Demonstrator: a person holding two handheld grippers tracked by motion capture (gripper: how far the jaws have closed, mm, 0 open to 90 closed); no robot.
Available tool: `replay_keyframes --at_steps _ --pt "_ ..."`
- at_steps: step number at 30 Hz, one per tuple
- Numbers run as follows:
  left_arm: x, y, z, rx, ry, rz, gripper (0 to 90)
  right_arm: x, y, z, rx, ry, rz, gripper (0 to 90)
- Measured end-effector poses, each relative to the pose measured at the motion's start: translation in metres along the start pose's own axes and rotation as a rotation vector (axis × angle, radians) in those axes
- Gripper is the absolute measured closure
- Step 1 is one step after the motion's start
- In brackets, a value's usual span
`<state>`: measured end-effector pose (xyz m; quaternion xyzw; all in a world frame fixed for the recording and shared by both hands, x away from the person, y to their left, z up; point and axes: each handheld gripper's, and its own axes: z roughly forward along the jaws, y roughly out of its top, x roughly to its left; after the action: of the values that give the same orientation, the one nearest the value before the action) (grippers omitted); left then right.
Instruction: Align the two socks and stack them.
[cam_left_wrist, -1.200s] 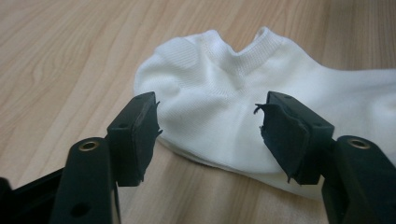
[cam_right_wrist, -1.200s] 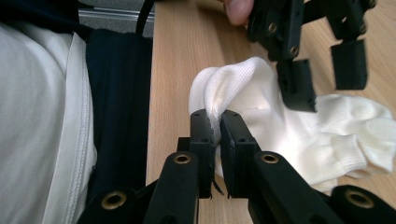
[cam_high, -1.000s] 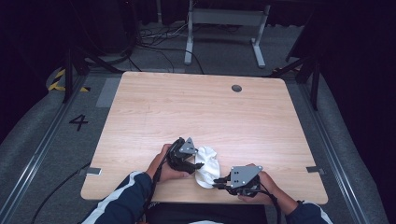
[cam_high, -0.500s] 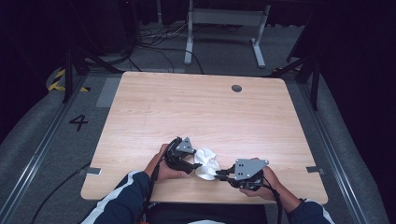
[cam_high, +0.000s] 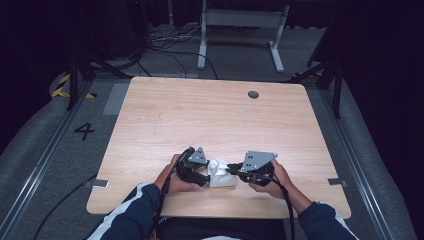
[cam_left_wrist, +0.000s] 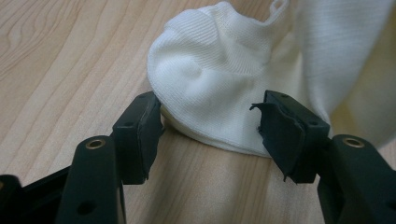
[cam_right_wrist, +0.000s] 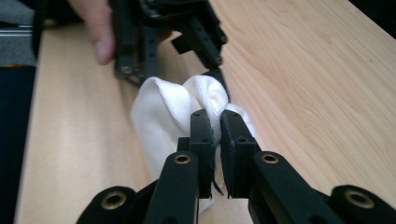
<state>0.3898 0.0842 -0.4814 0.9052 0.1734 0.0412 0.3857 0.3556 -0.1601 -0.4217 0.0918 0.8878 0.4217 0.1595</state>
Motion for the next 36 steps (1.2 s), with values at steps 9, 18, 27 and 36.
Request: replay_keyframes --at_steps 9,18,27,36 --pt "0.001 -0.001 -0.001 -0.002 -0.008 -0.011 39.1 -0.018 -0.005 0.028 0.072 -0.04 0.039 83.7" --pt "0.001 -0.001 -0.001 -0.001 -0.018 -0.011 38.6 -0.02 -0.003 0.047 0.121 -0.048 0.041 83.3" --pt "0.001 -0.001 -0.003 0.015 -0.011 -0.014 36.4 -0.019 -0.007 0.059 0.163 -0.051 0.053 82.8" --pt "-0.007 0.007 -0.051 -0.126 0.011 -0.035 33.5 -0.019 -0.01 0.059 0.165 -0.046 0.061 82.9"
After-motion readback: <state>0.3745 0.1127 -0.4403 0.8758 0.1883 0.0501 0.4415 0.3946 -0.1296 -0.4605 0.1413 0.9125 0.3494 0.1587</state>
